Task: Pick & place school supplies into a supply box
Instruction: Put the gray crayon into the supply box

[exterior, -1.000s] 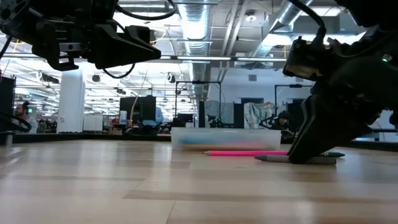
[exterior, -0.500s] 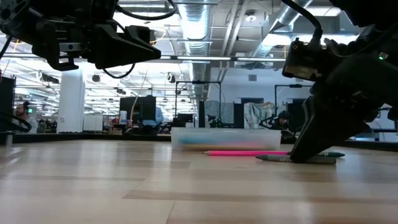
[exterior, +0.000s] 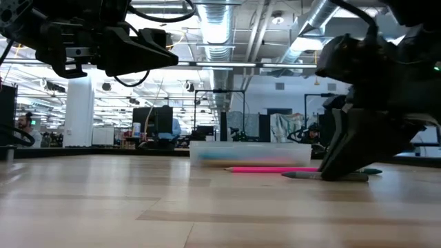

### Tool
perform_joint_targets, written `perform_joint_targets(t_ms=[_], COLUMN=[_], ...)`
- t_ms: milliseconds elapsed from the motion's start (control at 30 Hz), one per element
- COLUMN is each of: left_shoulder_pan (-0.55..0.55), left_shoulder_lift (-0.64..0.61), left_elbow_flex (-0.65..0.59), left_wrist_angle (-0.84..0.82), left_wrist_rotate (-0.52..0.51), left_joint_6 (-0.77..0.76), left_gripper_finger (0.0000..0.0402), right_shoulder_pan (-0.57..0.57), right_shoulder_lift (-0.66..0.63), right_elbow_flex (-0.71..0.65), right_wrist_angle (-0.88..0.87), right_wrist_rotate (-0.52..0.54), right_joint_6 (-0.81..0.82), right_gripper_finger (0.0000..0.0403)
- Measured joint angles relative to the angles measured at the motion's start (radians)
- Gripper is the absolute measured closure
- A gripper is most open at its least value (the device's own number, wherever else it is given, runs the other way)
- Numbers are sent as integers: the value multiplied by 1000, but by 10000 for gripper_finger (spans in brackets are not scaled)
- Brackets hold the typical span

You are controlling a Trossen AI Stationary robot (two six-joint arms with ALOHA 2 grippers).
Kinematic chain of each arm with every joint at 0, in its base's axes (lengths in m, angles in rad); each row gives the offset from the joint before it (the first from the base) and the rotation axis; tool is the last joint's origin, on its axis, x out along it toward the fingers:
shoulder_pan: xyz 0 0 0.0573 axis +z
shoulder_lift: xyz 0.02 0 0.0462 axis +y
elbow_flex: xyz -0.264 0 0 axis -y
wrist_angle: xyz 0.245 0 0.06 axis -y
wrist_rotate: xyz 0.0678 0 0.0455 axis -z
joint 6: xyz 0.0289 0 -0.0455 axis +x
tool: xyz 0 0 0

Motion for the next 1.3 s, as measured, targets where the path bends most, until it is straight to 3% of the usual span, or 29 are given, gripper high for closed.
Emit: perform_joint_targets(t_ms=[333,533,767,1300], left_shoulder_pan=[0,0,0,0], left_shoulder_lift=[0,0,0,0], left_elbow_flex=[0,0,0,0], left_wrist_angle=[0,0,0,-17], left_wrist_rotate=[0,0,0,-1], left_joint_6=[0,0,-1,-5], left_gripper_finger=[326,326,326,326], right_shoulder_pan=[52,30,-78,-337], right_shoulder_lift=[6,3,1,0], right_elbow_flex=[93,142,168,170], right_wrist_angle=[11,-92,-196,-184], right_wrist_rotate=[69,190,295,264], right_joint_6=[-222,-271,-295,-446], right_gripper_finger=[401,400,398,396])
